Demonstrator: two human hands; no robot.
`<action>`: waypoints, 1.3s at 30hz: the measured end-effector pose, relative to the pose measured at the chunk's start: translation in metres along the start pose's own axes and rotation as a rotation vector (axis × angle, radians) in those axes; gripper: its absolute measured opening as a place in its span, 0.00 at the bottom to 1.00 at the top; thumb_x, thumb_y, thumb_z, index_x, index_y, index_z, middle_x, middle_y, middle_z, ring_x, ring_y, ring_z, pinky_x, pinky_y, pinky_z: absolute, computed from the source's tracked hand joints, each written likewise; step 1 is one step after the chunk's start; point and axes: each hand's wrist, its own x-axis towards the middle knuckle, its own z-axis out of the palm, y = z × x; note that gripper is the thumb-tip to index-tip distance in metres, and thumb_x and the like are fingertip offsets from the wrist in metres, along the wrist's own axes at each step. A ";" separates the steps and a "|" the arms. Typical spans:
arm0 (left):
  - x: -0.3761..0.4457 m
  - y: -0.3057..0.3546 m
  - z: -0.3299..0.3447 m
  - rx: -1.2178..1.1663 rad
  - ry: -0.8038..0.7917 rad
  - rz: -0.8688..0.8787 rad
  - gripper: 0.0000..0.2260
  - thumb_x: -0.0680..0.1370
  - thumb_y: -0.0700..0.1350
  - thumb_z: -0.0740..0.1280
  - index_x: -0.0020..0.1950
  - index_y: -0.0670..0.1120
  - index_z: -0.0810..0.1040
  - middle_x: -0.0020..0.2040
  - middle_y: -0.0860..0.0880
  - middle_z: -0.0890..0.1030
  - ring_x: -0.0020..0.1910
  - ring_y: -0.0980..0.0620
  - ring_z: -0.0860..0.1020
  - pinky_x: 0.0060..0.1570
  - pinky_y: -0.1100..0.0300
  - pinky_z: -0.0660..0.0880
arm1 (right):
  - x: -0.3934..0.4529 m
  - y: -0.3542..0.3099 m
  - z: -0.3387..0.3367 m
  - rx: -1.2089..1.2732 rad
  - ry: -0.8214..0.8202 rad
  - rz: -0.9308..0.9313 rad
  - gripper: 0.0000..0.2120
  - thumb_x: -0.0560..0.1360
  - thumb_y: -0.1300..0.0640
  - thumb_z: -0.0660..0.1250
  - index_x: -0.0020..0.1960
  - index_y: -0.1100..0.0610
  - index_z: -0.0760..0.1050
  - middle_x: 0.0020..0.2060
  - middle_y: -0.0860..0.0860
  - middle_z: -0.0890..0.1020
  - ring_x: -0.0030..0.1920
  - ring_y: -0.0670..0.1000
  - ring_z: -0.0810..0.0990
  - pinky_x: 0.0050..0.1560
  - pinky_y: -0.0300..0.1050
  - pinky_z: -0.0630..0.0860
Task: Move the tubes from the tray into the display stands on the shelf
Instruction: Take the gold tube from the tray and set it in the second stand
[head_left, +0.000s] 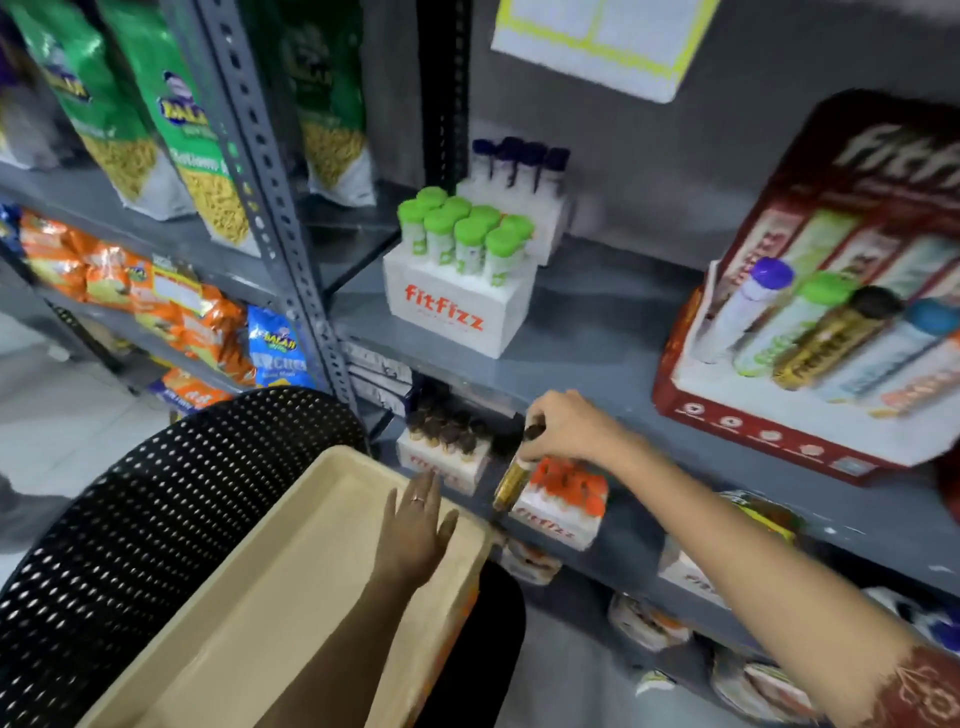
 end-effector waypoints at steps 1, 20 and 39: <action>0.004 0.016 -0.009 0.005 0.047 0.043 0.25 0.82 0.53 0.51 0.77 0.44 0.51 0.78 0.47 0.51 0.77 0.50 0.49 0.74 0.50 0.48 | -0.009 0.007 -0.014 -0.009 0.007 -0.002 0.10 0.61 0.55 0.73 0.37 0.61 0.79 0.32 0.61 0.82 0.32 0.56 0.80 0.27 0.46 0.75; -0.014 0.333 -0.032 -0.018 0.331 0.692 0.25 0.82 0.51 0.55 0.76 0.42 0.55 0.77 0.45 0.57 0.77 0.47 0.51 0.74 0.47 0.42 | -0.251 0.157 -0.230 -0.084 0.211 0.188 0.06 0.64 0.60 0.76 0.36 0.57 0.79 0.28 0.53 0.82 0.25 0.50 0.81 0.23 0.35 0.76; 0.007 0.465 0.023 0.137 -0.041 0.518 0.32 0.81 0.59 0.47 0.76 0.40 0.44 0.79 0.43 0.47 0.77 0.48 0.45 0.75 0.54 0.42 | -0.321 0.279 -0.269 0.022 0.257 0.387 0.13 0.70 0.75 0.66 0.49 0.61 0.78 0.38 0.55 0.78 0.24 0.47 0.80 0.19 0.33 0.75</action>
